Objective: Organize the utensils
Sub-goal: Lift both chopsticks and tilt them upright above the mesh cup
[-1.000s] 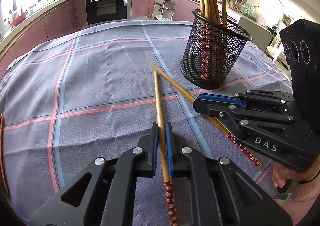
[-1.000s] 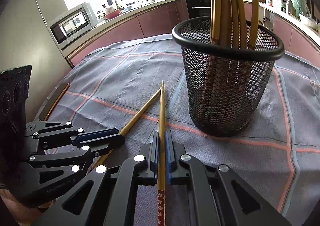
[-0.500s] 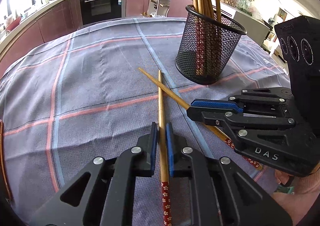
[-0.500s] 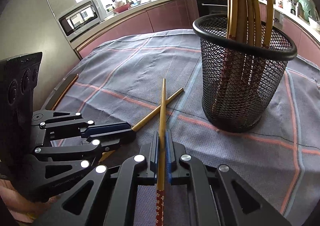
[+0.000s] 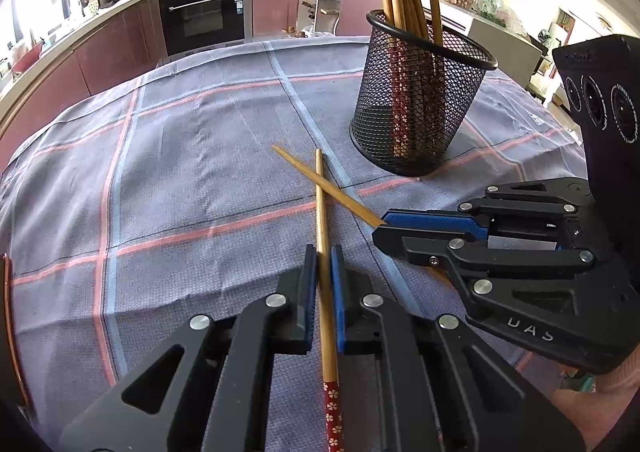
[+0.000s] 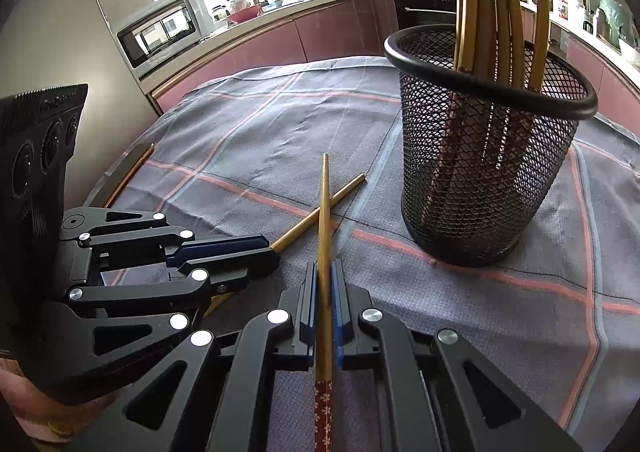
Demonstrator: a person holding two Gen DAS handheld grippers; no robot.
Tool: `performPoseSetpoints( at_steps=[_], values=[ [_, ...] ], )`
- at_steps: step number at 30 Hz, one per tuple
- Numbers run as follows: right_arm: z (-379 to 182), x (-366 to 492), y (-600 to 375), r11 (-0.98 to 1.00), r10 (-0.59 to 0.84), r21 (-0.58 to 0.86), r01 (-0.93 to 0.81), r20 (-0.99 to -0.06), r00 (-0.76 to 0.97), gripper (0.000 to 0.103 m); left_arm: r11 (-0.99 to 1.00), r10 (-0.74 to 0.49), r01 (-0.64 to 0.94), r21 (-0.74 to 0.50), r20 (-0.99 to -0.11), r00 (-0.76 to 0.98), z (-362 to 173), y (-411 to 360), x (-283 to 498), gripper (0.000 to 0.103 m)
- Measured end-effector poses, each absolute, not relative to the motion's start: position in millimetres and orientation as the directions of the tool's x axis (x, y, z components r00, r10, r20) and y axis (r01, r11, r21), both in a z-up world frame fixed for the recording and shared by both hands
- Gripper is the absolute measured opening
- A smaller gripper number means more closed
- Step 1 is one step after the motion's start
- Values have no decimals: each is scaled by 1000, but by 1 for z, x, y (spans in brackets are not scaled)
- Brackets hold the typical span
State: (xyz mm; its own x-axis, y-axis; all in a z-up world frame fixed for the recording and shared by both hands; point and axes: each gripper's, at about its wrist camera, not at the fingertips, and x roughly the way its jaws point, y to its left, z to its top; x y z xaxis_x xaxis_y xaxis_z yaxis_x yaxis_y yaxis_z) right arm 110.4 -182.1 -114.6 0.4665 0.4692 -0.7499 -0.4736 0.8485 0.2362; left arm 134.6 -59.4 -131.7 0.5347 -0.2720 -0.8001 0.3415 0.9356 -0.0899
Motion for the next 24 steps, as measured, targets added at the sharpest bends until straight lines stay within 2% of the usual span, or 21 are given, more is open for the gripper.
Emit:
performPoseSetpoints(
  at_steps=[24],
  values=[
    [-82,91,-202,826,532,273,-493,-665,523,6,932,-318,337,-132,-744,588,-98,-52,117,7]
  ],
)
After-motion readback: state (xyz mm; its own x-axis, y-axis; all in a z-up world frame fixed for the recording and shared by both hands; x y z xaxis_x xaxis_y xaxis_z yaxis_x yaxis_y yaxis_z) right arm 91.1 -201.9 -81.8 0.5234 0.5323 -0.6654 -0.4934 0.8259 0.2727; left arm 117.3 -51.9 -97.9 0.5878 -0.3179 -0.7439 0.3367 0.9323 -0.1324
